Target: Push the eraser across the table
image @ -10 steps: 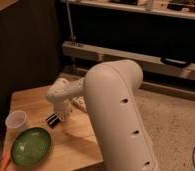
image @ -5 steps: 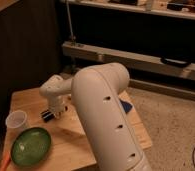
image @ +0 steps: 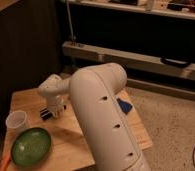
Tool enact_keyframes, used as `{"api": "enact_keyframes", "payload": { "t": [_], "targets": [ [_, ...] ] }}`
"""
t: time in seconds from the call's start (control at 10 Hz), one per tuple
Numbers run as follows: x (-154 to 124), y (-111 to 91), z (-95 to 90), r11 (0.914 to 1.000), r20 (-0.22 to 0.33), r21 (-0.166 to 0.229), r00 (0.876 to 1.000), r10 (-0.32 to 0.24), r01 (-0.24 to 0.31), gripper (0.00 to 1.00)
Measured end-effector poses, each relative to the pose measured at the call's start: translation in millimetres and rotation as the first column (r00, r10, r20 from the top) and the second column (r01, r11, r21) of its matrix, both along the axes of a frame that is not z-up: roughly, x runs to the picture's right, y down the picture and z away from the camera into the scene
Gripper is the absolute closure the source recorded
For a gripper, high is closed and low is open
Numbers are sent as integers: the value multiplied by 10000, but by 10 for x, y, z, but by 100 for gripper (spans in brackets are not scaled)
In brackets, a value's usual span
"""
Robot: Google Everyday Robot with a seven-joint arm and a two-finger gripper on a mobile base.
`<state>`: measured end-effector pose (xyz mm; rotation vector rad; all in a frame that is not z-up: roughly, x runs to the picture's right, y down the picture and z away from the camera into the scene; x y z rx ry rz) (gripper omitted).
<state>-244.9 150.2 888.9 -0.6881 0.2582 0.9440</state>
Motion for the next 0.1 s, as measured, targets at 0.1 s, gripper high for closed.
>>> {"api": "enact_keyframes", "payload": {
  "t": [0.1],
  "targets": [
    [-1, -7, -7, 10000, 9, 20, 10000, -9, 9, 97]
  ]
}}
